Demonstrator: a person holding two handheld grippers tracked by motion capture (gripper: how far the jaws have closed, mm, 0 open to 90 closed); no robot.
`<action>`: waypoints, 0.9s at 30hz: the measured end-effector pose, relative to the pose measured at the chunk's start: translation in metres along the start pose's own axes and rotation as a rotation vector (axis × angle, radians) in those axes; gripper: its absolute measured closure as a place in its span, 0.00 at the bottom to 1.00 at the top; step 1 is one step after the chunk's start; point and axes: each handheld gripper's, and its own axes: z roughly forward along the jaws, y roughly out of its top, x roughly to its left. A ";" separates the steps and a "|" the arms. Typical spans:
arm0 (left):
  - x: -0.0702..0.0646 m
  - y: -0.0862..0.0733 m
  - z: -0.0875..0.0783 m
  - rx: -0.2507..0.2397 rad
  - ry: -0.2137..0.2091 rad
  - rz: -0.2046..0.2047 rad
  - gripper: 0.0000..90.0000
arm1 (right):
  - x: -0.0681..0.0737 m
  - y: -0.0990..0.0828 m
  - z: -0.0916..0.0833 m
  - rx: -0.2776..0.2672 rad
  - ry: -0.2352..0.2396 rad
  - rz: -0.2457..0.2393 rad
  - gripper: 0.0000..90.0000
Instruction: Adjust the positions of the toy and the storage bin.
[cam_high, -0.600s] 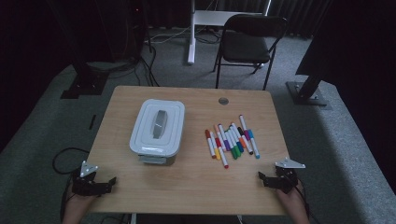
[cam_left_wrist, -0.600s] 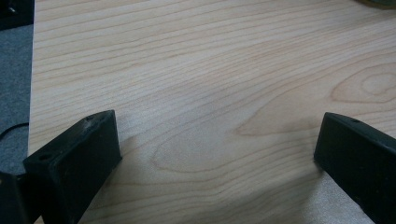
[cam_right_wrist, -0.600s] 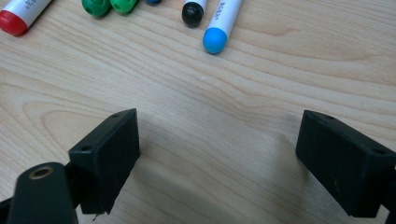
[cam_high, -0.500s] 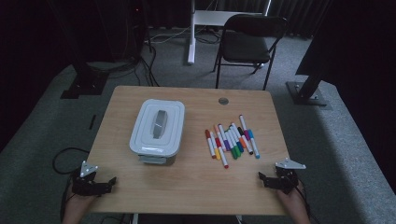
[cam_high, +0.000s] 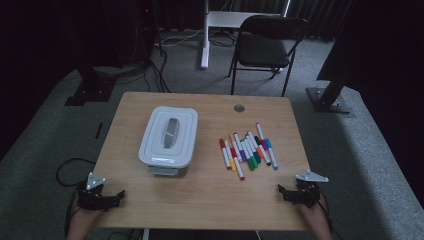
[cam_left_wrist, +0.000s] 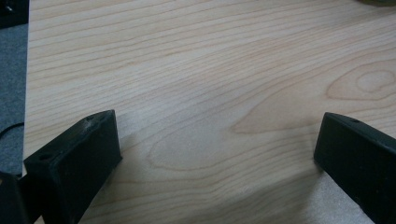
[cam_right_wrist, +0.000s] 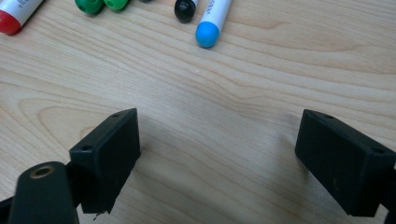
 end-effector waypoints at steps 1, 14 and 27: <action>0.000 0.001 0.001 -0.001 0.000 0.000 0.01 | 0.000 0.000 0.000 0.000 -0.001 0.001 0.15; 0.002 0.011 0.007 -0.005 -0.047 0.008 0.01 | 0.015 0.003 -0.003 -0.008 0.003 -0.037 0.15; 0.004 0.035 0.022 -0.044 -0.108 0.005 0.01 | 0.036 0.059 -0.002 -0.135 0.046 -0.082 0.15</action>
